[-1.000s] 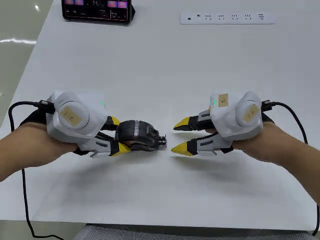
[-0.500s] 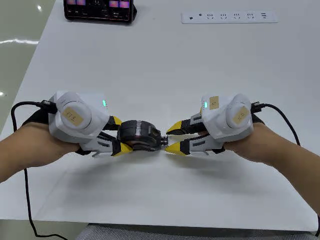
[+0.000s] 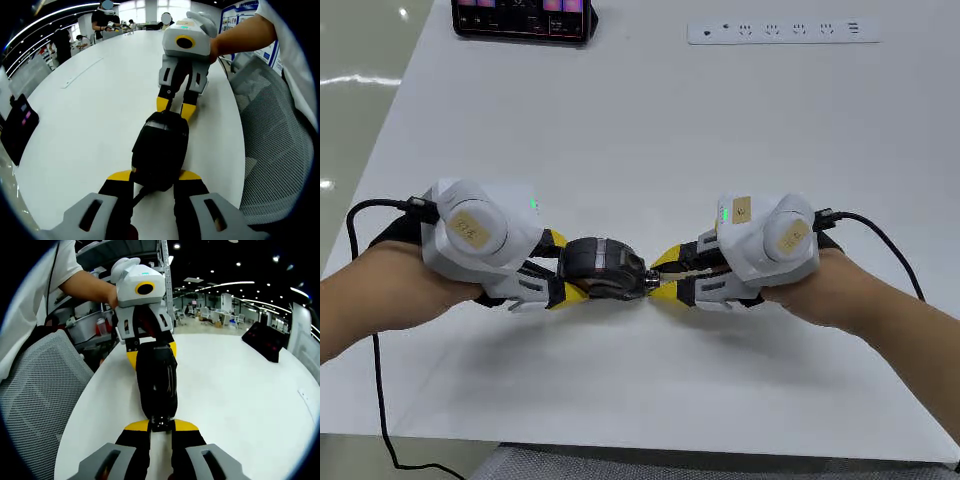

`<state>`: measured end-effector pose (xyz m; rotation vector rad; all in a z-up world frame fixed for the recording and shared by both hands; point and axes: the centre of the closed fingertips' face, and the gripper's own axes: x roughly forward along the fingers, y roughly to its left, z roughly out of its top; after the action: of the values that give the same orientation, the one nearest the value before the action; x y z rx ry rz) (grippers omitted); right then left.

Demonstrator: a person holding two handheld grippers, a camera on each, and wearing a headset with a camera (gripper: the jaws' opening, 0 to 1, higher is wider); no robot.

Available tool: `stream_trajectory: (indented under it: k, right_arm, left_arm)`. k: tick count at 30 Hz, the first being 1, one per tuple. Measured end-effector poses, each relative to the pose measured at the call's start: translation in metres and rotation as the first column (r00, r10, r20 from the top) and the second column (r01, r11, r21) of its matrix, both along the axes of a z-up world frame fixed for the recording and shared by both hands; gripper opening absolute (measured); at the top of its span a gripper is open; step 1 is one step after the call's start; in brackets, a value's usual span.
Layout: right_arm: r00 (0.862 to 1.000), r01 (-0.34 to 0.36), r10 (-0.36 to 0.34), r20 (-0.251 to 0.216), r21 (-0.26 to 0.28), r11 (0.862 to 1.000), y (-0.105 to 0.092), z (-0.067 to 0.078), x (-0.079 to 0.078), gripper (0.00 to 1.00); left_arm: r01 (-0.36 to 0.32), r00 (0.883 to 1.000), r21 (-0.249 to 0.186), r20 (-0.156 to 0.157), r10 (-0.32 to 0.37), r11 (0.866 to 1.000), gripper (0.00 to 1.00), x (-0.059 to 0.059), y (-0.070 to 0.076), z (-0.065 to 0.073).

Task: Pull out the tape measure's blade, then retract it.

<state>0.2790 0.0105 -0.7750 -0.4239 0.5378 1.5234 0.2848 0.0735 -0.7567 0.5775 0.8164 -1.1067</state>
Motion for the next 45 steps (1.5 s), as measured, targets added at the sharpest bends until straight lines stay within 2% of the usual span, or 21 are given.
stream_trajectory:
  k: [15,27,33,45]
  right_arm:
    - [1.0,-0.003,0.003,0.011,-0.001,1.0,0.0021,-0.002,-0.0007,0.12]
    - [1.0,0.01,-0.01,0.006,-0.01,1.0,0.001,-0.0024,-0.0009,0.11]
    - [1.0,-0.001,0.001,0.021,-0.011,1.0,-0.0004,-0.0021,-0.0005,0.11]
    - [1.0,0.001,-0.001,0.018,-0.013,1.0,-0.0034,-0.002,-0.0004,0.1]
  left_arm:
    - [0.013,1.0,0.005,0.005,-0.013,1.0,0.26,0.0005,-0.0017,-0.0012]
    - [0.05,0.999,0.041,0.012,-0.051,0.998,0.25,0.0002,-0.0021,-0.0025]
    - [0.041,0.999,0.042,0.01,-0.041,0.998,0.25,0.0002,-0.0017,-0.0025]
    - [0.034,0.999,0.046,0.005,-0.034,0.998,0.25,0.0006,-0.0013,-0.0027]
